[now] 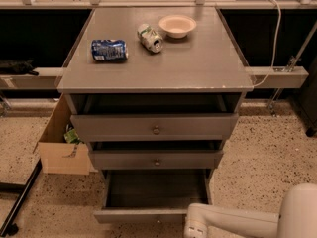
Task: Close bottom drawer
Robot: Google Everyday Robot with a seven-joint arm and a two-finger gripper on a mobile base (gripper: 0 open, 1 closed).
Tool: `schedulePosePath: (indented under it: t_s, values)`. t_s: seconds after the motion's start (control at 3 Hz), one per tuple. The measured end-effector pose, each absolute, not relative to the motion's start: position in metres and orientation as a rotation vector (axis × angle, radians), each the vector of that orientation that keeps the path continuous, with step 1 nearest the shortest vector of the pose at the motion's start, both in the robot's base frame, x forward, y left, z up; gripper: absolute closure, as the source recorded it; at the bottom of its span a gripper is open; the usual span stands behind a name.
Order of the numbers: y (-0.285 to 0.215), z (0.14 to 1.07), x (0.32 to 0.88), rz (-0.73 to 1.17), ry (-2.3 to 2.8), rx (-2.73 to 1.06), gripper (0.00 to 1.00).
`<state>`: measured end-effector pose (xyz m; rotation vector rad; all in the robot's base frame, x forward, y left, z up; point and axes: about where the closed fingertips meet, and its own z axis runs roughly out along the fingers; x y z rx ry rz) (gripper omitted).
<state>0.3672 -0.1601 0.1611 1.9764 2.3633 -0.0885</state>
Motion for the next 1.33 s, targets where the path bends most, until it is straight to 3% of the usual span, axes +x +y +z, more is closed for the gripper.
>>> schedulePosePath:
  t_s: [0.33,1.33]
  values:
    - [-0.1605,0.1600,0.3682,-0.091,2.362,1.979,0.14]
    - [-0.1605,0.1599,0.3682,-0.091,2.362,1.979,0.85]
